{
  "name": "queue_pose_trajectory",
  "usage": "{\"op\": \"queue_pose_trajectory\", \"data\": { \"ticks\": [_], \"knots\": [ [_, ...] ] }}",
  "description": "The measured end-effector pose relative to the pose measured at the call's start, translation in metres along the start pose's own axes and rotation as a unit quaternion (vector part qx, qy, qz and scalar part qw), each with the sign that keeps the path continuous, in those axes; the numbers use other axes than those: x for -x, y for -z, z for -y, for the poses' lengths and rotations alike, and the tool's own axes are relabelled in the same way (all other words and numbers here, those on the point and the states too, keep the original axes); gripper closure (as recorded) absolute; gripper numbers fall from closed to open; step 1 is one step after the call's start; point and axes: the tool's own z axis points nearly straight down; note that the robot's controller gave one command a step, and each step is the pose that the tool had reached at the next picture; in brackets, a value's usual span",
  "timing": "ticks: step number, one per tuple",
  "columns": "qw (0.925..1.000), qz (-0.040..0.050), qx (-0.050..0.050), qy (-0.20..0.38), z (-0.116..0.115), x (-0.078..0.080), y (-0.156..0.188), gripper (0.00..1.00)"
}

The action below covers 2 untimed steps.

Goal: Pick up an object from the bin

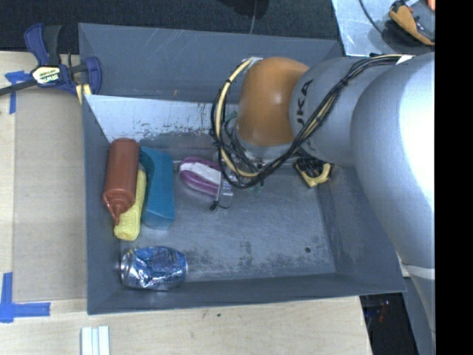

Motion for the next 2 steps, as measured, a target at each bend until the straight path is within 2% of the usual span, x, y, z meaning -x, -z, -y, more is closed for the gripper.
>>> {"op": "queue_pose_trajectory", "data": {
  "ticks": [1,2],
  "knots": [
    [0.9978,0.0085,0.001,-0.066,-0.0122,-0.0038,-0.0022,0.0],
    [0.9986,0.0018,0.0,-0.052,-0.005,-0.01,-0.0015,1.0]
  ]
}}
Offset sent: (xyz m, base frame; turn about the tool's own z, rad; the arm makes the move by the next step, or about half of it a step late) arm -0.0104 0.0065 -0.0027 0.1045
